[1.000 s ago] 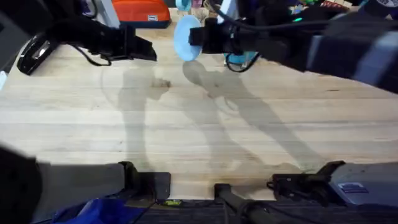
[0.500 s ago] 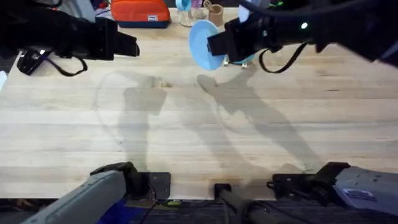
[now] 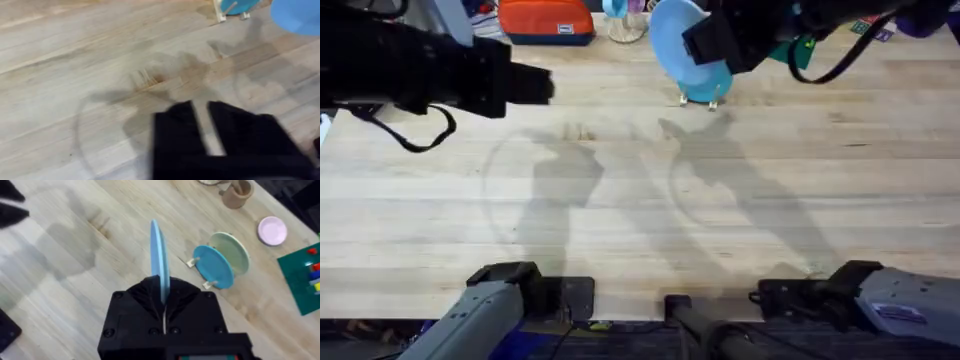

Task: Pick up the plates from the table one by one and place each into a slot on the dish rack.

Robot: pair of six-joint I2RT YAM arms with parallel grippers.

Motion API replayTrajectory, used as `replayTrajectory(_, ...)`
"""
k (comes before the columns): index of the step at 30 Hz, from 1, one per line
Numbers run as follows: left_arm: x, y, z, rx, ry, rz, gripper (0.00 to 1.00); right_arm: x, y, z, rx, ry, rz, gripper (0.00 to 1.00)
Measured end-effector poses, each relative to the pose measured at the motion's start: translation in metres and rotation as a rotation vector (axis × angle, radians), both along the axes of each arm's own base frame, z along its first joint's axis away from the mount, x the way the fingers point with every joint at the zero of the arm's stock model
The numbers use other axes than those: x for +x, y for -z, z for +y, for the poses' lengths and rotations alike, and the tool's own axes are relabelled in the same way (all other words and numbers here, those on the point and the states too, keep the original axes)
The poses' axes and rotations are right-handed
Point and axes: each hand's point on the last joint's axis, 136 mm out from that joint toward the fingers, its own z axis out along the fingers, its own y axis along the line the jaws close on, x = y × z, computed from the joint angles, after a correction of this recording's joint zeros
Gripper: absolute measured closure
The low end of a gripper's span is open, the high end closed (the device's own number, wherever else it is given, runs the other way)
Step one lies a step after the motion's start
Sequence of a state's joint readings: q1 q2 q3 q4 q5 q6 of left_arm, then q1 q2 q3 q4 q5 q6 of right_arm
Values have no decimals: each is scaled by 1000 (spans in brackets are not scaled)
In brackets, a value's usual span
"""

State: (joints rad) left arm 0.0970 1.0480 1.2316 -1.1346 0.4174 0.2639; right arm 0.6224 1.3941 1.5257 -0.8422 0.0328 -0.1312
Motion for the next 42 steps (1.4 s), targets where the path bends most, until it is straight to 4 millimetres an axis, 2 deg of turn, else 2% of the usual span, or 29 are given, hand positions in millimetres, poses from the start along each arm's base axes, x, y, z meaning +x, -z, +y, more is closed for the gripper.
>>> replayTrajectory(5, -2, 2, -2, 26, 6, 8, 64, -3, -8, -4, -41, -36, -23, 973)
replayTrajectory(6, -2, 3, -1, 31, 1, 9, 21, -4, -9, -5, -51, -44, -25, 973)
replayTrajectory(12, -1, 3, 2, 42, -9, 10, 6, -4, -19, -12, -97, -83, -57, 973)
replayTrajectory(18, -1, 3, 2, 42, -9, 10, 6, 8, -39, -32, -132, -80, -122, 973)
replayTrajectory(27, -1, 3, 2, 42, -9, 11, 6, 21, -57, -57, -206, -90, -199, 973)
replayTrajectory(31, -1, 3, 2, 42, -9, 11, 6, 25, -57, -64, -275, -140, -234, 973)
replayTrajectory(42, -1, 3, 2, 42, -9, 11, 6, 31, -46, -62, -437, -318, -289, 972)
